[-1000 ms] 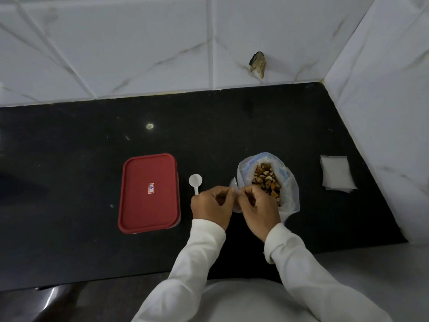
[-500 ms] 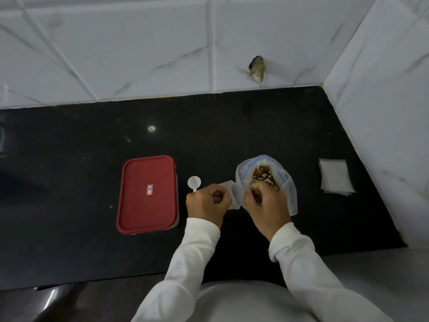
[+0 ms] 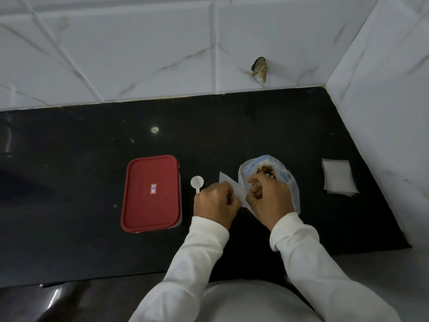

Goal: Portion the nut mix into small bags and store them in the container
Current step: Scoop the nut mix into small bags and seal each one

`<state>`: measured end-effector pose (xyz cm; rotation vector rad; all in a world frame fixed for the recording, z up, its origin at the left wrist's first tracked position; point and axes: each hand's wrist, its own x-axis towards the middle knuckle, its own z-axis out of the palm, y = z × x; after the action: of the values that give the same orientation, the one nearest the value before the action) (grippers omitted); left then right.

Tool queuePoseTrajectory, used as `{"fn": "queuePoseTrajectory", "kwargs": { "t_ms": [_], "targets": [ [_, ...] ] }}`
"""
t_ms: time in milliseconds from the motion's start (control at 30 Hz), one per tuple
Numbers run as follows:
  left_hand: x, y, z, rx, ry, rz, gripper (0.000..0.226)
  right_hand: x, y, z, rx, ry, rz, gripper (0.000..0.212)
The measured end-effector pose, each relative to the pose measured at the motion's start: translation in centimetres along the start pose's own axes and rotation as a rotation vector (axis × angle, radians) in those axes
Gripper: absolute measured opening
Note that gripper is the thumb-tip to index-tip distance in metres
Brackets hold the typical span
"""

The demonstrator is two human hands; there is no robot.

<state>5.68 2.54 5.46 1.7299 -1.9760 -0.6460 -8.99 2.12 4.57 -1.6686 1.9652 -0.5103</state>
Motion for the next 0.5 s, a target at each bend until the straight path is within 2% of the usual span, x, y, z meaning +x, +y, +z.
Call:
{"fn": "queuePoseTrajectory", "kwargs": {
  "t_ms": [100,167,233,300,333,400,500],
  "targets": [
    [0.6,0.7,-1.1,-0.019,-0.061,-0.082,0.009,0.5,-0.1,0.0,-0.075,-0.028,0.065,0.036],
    [0.8,1.2,-1.5,-0.094,-0.084,-0.146,0.009,0.6,-0.3,-0.1,-0.040,0.010,0.033,0.029],
    [0.8,1.2,-1.4,-0.257,0.035,-0.219,0.005,0.6,-0.5,-0.6,0.038,0.027,0.023,0.025],
    [1.0,0.9,-1.0,-0.561,0.195,-0.370,0.005,0.5,-0.8,-1.2,0.108,0.056,0.028,0.021],
    [1.2,0.7,-0.6,-0.717,0.223,-0.478,0.005,0.6,-0.9,-1.6,0.126,0.080,0.020,0.019],
    [1.8,0.1,0.3,-0.961,0.134,-0.729,0.009,0.6,-1.2,-2.2,0.125,0.101,-0.010,0.016],
    [2.5,-0.4,1.2,-1.310,-0.178,-1.061,0.048,0.4,-1.9,-2.9,0.144,0.076,-0.054,0.022]
  ]
}}
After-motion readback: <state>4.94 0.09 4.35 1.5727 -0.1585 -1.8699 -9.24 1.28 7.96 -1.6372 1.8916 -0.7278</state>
